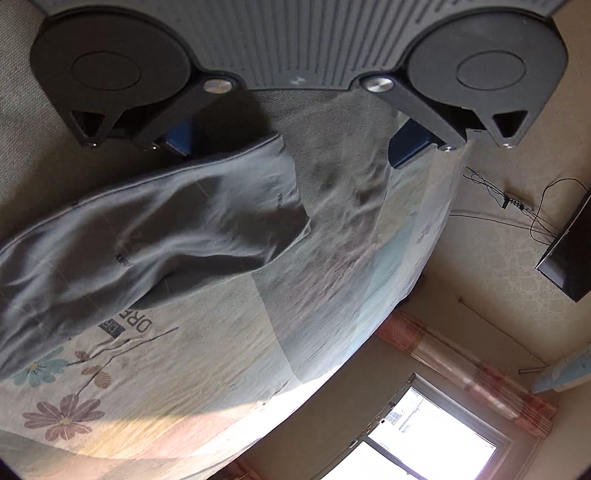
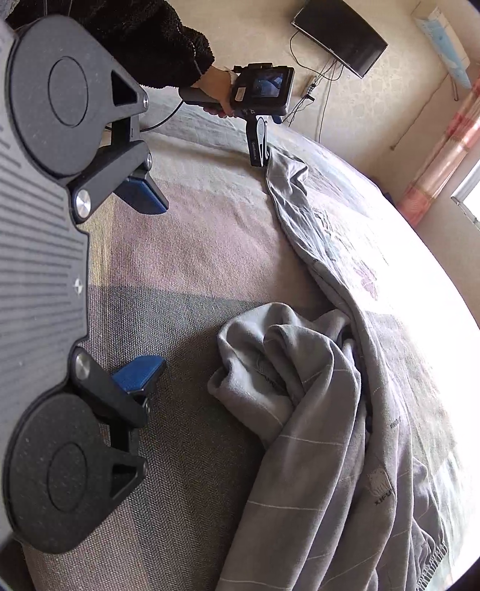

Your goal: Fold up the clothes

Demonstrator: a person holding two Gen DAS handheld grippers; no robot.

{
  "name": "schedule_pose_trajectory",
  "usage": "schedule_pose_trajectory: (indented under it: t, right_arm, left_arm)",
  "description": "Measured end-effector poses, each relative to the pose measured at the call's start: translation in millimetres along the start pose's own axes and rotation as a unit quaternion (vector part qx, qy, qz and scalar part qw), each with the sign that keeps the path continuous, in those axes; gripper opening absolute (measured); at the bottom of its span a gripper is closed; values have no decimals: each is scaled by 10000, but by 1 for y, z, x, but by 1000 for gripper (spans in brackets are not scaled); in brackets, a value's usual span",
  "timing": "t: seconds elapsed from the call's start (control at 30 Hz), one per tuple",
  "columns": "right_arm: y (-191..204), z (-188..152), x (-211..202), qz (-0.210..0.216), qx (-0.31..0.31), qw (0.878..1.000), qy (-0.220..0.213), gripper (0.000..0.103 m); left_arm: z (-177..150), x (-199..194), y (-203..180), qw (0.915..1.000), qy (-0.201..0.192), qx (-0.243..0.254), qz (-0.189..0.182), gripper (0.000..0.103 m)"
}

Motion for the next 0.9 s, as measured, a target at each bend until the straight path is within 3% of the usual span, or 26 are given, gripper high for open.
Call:
schedule_pose_trajectory:
  t: [0.2, 0.27, 0.33, 0.53, 0.73, 0.9]
  right_arm:
    - [7, -1, 5, -8, -81, 9999, 65, 88]
    - [10, -2, 7, -8, -125, 9999, 79, 91]
    - [14, -2, 9, -23, -172, 9998, 87, 92]
    - [22, 3, 18, -146, -293, 9993, 156, 92]
    - [25, 7, 25, -257, -325, 9990, 165, 92]
    - [28, 8, 31, -351, -401, 9984, 177, 92]
  left_arm:
    - [-24, 0, 32, 9971, 111, -663, -346, 102]
    - [-29, -4, 29, 9947, -74, -766, -681, 103]
    - [-31, -3, 23, 9942, -224, -767, -721, 103]
    - [-17, 24, 51, 9872, -453, -1454, -469, 103]
    - [-3, 51, 79, 9747, -676, -2120, -201, 103]
    - [9, 54, 99, 9814, -665, -1739, 459, 103]
Point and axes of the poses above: each gripper's, at about its wrist camera, not at the fingertips, and x roughly the way its jaws point, y to its left, z to its top, the point moved 4 cm from there along x, roughly the way its jaws point, and after that the axes turned 3 degrees about -y, right-handed, at the moved point
